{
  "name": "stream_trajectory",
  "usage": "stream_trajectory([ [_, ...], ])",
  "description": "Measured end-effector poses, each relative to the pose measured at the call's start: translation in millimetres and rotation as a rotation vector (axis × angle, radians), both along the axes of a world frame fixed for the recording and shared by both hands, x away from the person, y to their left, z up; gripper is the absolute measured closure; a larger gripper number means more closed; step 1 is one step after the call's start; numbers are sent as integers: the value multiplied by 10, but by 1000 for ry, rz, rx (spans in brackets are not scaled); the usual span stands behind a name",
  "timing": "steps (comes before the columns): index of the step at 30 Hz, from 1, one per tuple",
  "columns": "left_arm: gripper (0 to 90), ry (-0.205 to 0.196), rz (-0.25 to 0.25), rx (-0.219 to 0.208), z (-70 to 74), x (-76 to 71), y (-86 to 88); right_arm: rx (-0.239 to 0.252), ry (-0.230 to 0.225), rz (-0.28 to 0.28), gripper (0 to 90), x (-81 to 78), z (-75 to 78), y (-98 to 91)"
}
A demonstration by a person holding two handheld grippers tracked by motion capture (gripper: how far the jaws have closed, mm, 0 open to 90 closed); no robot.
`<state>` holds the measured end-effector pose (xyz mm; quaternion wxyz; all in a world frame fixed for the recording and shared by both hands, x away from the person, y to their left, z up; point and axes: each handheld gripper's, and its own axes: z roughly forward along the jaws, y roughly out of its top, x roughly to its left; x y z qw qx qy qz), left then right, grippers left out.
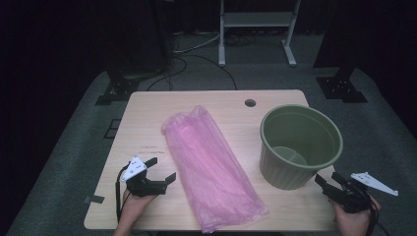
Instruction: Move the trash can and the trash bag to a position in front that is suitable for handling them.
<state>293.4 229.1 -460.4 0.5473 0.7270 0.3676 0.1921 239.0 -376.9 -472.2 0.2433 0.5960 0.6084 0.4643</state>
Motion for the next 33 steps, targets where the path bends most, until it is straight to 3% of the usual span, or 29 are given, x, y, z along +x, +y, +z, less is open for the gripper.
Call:
stream_trajectory([
  [11, 10, 16, -89, 53, 65, 123, -253, 5, -3, 1, 271, 12, 4, -28],
  [21, 11, 25, -150, 115, 101, 515, -593, 3, -7, -11, 270, -5, 14, -55],
  [22, 11, 38, -157, 147, 70, 612, -655, 2, -4, -7, 270, -2, 8, -54],
  [25, 30, 60, -155, 172, 25, 712, -714, -2, -4, -5, 270, 0, 8, -51],
  [26, 54, 91, -166, 208, -15, 786, -763, -9, -6, -4, 270, -1, 11, -49],
  [33, 132, 168, -207, 303, -118, 878, -887, -12, -4, 1, 270, -8, 5, -47],
])
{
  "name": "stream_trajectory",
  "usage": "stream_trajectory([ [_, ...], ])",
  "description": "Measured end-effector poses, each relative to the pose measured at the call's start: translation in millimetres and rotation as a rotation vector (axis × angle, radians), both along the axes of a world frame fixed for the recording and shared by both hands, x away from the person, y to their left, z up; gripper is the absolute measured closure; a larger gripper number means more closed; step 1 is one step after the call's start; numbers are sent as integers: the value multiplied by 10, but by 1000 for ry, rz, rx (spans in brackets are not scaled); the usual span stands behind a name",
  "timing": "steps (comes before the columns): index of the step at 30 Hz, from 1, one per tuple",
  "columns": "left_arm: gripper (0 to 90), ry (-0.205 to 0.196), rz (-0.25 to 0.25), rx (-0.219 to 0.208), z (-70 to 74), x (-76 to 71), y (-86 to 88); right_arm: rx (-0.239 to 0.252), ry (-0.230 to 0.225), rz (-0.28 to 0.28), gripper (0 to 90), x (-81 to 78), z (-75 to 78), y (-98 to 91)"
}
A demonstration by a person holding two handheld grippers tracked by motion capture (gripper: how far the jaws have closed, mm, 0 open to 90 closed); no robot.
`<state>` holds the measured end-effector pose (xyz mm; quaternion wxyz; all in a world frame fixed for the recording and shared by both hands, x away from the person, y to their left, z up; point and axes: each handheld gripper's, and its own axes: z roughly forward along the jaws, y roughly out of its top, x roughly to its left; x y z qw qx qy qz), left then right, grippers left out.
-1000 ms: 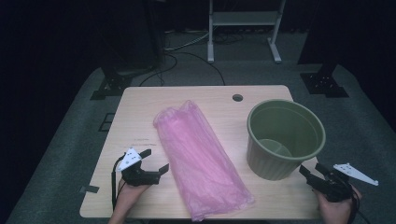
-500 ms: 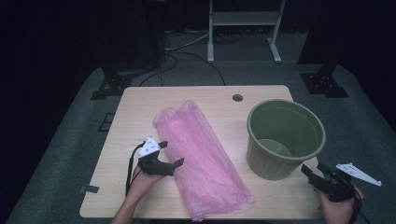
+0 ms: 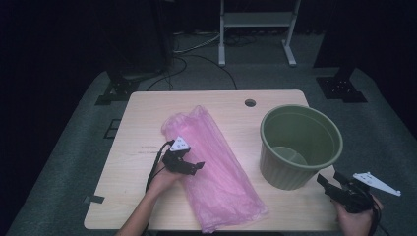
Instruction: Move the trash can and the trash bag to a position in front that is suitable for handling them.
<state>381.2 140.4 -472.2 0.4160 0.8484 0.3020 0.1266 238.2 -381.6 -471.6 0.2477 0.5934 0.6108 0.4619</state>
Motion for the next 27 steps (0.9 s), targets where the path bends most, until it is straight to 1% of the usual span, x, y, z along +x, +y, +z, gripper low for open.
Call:
stream_trajectory([
  [1, 215, 14, -29, 25, -26, 1, -38, -3, 1, 0, 270, -4, 0, 3],
  [2, 215, 14, -29, 25, -26, 1, -38, -3, 1, 0, 270, -4, 0, 3],
  [3, 219, 31, -42, 63, -57, 1, -81, -7, 2, 1, 270, -7, -1, 4],
  [4, 237, 31, -42, 63, -57, 1, -81, -7, 2, 1, 270, -7, -1, 4],
  [5, 244, 6, -59, 94, -68, -14, -101, -10, 0, 0, 270, -11, -1, 3],
  [8, 247, 11, -63, 100, -61, -13, -99, -12, -2, 0, 270, -17, 0, 3],
  [12, 246, 16, -81, 115, -48, -8, -17, -16, 0, 3, 270, -19, -2, 10],
  [13, 245, 20, -88, 121, -41, 0, 67, -18, 1, 5, 271, -17, -4, 17],
  [14, 245, 20, -88, 121, -41, 0, 67, -18, 1, 5, 271, -17, -4, 17],
  [15, 244, 25, -99, 126, -34, 8, 174, -19, 3, 9, 270, -13, -6, 28],
  [16, 244, 25, -99, 126, -34, 8, 174, -19, 3, 9, 270, -13, -6, 28],
  [18, 244, 32, -108, 139, -20, 14, 300, -22, 5, 13, 270, -10, -7, 36],
  [22, 243, 41, -130, 158, 1, 12, 578, -25, 11, 15, 270, -4, -11, 50],
  [23, 242, 48, -138, 165, 10, 8, 695, -27, 14, 17, 270, -1, -13, 61],
  [24, 241, 51, -138, 169, 14, 7, 759, -28, 15, 19, 270, 0, -13, 65],
  [25, 241, 50, -134, 167, 13, 4, 825, -28, 15, 19, 270, 2, -13, 72],
  [26, 241, 50, -134, 167, 13, 4, 825, -28, 15, 19, 270, 2, -13, 72],
  [27, 242, 49, -123, 154, 7, 7, 981, -32, 15, 24, 270, 8, -13, 87],
])
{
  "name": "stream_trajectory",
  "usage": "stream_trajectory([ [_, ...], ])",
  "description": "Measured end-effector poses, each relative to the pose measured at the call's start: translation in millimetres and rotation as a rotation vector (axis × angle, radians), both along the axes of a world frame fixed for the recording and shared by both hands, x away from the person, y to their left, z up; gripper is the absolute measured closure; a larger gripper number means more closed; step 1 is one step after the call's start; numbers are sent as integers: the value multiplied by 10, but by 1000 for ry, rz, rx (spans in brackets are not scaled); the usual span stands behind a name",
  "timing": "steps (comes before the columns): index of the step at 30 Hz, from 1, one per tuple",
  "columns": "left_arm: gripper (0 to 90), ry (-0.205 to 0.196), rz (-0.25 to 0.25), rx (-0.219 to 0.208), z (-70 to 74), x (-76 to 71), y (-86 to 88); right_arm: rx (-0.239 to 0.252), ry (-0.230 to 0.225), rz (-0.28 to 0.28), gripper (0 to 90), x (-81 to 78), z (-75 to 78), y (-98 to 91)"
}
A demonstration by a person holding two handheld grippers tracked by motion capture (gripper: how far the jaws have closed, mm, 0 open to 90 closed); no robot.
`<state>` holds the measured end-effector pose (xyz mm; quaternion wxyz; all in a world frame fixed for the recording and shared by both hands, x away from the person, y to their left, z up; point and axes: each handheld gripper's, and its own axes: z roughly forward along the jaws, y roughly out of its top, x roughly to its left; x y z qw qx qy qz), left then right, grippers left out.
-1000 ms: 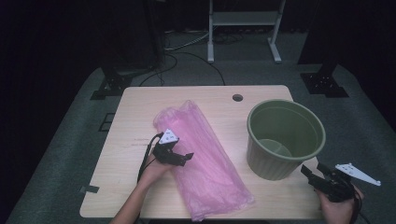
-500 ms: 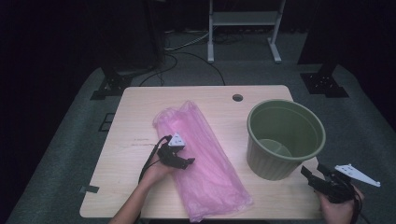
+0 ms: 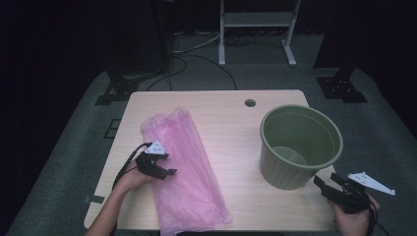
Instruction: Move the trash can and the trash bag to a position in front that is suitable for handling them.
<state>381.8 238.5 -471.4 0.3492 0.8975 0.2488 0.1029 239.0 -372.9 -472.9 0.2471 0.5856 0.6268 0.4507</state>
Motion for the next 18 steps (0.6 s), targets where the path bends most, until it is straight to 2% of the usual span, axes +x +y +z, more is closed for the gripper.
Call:
stream_trajectory([
  [1, 242, 0, 0, 0, 0, 0, 0, 0, 0, 0, 270, 0, 0, 0],
  [4, 242, 2, 16, -26, -11, -6, 236, -2, 3, 2, 270, 6, 3, 17],
  [11, 242, -5, 19, -18, -10, -58, 434, -11, -13, -26, 271, 44, 69, -83],
  [14, 242, -1, 21, 2, 4, -85, 505, 2, -15, -71, 271, 193, 96, -233],
  [15, 242, -1, 21, 2, 4, -85, 505, 2, -15, -71, 271, 193, 96, -233],
  [17, 242, 1, 24, 7, 9, -97, 540, 11, 2, -82, 271, 274, 80, -281],
  [18, 242, 4, 30, 7, 11, -110, 571, 32, 20, -73, 271, 363, 43, -311],
])
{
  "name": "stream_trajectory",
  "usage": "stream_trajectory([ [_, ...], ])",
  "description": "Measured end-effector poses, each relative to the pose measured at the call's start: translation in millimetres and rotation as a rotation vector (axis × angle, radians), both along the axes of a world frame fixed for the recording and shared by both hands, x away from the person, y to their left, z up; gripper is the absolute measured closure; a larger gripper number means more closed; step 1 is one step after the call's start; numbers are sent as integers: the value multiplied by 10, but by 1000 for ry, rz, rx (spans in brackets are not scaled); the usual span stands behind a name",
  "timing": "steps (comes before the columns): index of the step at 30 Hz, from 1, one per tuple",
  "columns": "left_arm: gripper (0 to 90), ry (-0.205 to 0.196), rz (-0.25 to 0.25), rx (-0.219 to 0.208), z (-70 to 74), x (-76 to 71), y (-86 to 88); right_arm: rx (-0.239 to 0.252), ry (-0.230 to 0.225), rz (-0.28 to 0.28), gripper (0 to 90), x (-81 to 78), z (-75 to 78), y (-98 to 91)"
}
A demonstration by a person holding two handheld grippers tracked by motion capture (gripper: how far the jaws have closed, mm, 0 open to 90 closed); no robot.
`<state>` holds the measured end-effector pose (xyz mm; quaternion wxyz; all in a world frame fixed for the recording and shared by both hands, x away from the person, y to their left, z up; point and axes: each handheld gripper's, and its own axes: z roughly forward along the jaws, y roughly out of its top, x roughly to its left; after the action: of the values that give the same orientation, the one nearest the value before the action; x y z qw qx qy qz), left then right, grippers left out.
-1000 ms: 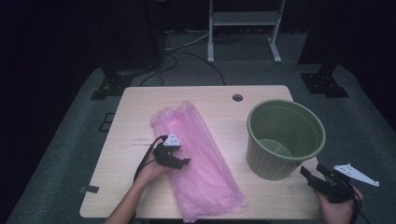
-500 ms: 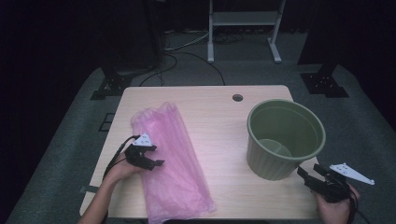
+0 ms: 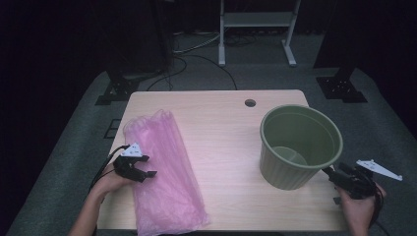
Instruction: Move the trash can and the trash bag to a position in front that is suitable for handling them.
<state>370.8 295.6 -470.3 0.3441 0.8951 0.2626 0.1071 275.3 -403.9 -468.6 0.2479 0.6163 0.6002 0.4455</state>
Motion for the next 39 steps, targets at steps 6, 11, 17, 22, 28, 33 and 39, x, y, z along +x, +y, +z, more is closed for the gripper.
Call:
stream_trajectory([
  [6, 241, 14, -3, 12, 16, -33, 54, -17, 8, 45, 312, 131, 2, 128],
  [11, 231, 7, -4, 22, 14, -49, 61, -19, 15, 71, 312, 193, 33, 221],
  [17, 227, 3, 4, 0, -2, -59, 91, -31, 29, 129, 312, 323, 71, 476],
  [22, 217, -3, 6, -21, -18, -67, 115, -41, 36, 188, 312, 430, 88, 752],
  [28, 201, -7, 13, -21, -25, -76, 122, -43, 50, 250, 312, 511, 69, 1003],
  [33, 201, -4, 15, -23, -23, -69, 124, -52, 55, 290, 312, 555, 49, 1174],
  [39, 194, 14, 18, -52, -24, -54, 111, -57, 59, 322, 312, 571, 59, 1325],
])
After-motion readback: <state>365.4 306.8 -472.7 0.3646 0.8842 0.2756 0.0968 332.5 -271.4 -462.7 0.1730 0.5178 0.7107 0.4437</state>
